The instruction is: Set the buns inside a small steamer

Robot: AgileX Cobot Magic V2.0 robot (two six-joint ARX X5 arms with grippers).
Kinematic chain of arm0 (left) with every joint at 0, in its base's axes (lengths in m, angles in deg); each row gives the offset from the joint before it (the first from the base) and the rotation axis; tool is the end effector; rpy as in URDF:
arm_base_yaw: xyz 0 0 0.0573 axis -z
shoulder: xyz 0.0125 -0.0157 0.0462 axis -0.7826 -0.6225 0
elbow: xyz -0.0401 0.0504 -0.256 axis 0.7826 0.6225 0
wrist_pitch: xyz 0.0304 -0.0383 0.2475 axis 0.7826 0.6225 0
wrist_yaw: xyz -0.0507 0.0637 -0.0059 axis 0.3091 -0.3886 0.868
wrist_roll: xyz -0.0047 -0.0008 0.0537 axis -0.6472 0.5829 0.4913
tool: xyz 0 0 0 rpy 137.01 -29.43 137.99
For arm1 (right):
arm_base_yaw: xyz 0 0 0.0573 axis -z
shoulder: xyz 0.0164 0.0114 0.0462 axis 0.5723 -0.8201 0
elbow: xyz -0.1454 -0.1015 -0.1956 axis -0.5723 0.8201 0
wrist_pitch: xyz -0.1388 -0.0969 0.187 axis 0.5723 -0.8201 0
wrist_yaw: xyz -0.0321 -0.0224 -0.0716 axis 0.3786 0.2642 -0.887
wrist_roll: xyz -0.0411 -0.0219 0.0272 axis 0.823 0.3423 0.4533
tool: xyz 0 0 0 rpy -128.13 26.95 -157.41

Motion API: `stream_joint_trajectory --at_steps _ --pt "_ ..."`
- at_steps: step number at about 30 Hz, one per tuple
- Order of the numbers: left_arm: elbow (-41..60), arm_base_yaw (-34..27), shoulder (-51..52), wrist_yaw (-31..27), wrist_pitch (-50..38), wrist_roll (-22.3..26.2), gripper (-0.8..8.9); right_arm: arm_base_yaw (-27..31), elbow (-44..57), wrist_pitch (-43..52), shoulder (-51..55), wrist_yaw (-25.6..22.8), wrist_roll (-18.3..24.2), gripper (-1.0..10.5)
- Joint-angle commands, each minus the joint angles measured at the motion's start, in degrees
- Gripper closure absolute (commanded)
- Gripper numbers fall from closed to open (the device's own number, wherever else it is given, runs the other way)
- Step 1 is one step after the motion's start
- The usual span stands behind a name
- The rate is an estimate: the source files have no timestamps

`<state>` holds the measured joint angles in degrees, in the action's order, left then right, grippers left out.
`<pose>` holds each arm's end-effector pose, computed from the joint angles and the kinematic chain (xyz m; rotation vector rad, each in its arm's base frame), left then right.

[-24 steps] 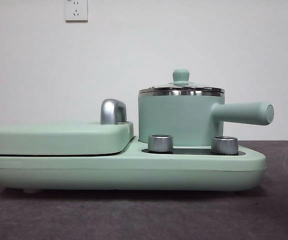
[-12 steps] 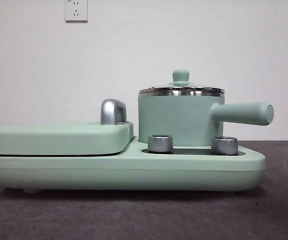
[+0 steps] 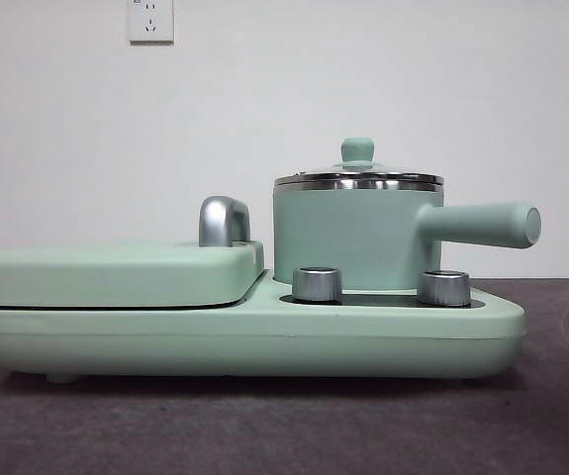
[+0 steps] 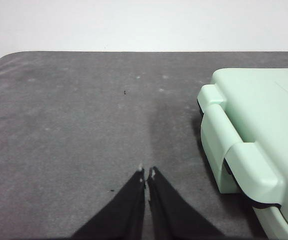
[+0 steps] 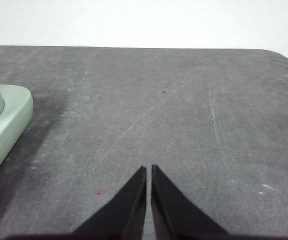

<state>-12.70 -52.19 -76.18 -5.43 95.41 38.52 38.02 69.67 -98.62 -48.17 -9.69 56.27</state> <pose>0.0950 -0.0004 0.1572 -0.0007 0.1510 -0.0375 0.0958 -0.0046 0.1524 0.0278 0.1559 -0.0338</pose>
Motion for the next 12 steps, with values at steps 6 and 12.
stream_joint_trajectory --at_steps 6,12 --pt "1.09 -0.04 0.11 -0.07 0.44 0.22 7.97 -0.9 0.2 0.72 0.15 -0.15 0.44 9.3" --pt "1.09 -0.04 0.11 -0.04 0.44 0.2 7.97 -0.87 0.2 0.72 0.15 -0.17 0.44 9.3"
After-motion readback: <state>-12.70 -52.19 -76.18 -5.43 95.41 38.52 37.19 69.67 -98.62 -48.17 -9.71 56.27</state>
